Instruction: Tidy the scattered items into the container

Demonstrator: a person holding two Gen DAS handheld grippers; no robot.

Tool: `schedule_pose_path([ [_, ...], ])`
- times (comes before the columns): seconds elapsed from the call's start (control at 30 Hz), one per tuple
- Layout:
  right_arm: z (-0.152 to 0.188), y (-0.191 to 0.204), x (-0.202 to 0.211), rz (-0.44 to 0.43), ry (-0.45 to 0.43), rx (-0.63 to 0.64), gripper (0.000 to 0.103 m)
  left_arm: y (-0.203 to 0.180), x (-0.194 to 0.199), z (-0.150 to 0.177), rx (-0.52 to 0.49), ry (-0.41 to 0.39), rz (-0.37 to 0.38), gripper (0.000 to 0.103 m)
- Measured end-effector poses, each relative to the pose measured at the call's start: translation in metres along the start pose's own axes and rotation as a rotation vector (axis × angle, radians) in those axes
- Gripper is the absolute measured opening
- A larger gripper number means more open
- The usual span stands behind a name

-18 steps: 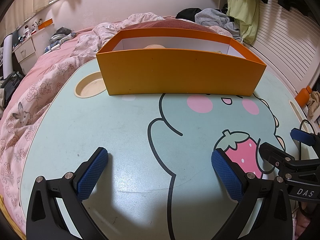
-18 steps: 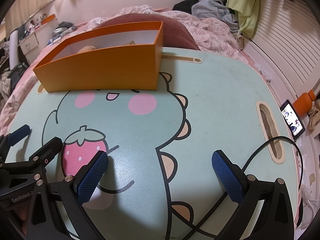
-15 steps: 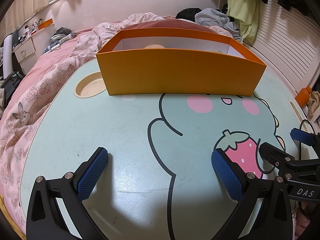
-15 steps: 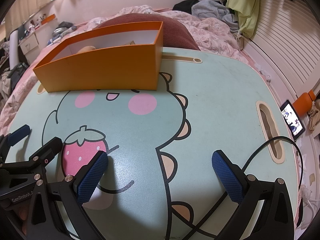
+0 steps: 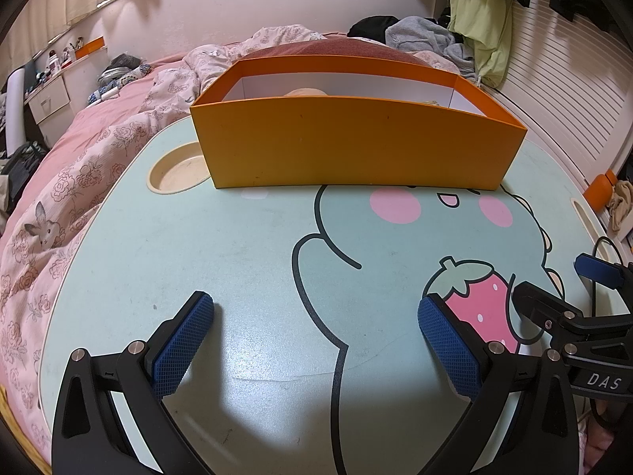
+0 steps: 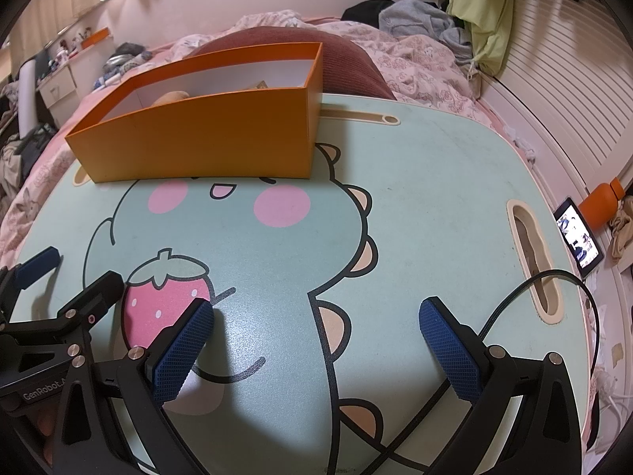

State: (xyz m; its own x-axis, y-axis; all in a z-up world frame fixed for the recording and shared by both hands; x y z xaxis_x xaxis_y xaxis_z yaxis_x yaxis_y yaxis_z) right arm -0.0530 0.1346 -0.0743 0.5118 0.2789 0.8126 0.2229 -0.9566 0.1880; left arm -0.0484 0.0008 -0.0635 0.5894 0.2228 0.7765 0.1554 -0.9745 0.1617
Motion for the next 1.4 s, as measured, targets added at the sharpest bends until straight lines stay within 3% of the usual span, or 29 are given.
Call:
schedule_pose_path([
  [0.87,0.000,-0.001,0.000,-0.002,-0.002,0.000,0.103,0.005,-0.004,0.001,0.000,0.011,-0.005,0.103],
  [1.07,0.000,-0.001,-0.001,-0.005,-0.002,-0.001,0.103,0.005,-0.006,-0.002,-0.032,0.099,0.015,0.103],
  [1.17,0.000,-0.001,-0.001,-0.005,-0.004,-0.001,0.103,0.011,0.017,-0.026,-0.009,0.060,0.095,0.103],
  [1.27,0.000,-0.001,0.000,-0.005,-0.004,-0.001,0.103,0.020,0.047,-0.077,0.009,-0.045,0.162,0.103],
  [1.33,0.000,-0.001,0.000,-0.006,-0.004,-0.001,0.103,0.021,0.050,-0.112,-0.017,-0.070,0.162,0.100],
  [1.4,0.001,-0.001,0.001,-0.006,-0.004,-0.001,0.103,0.017,0.032,-0.142,-0.055,-0.025,0.114,0.073],
])
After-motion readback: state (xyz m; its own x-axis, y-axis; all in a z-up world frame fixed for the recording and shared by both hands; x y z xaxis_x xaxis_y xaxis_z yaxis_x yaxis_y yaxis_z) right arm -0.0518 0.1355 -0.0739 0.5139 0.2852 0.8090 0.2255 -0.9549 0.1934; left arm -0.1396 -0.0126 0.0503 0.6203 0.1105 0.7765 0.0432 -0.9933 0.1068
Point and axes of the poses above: each gripper's, at about its wrist camera, not at the fingertips, and x roughly against the way its jaws point, y to its left, z to its underside, the point moved 8 cm from there along -x, roughly the way its jaws point, and after that the axes turned 15 degrees about -z, right-handed, at the moved point
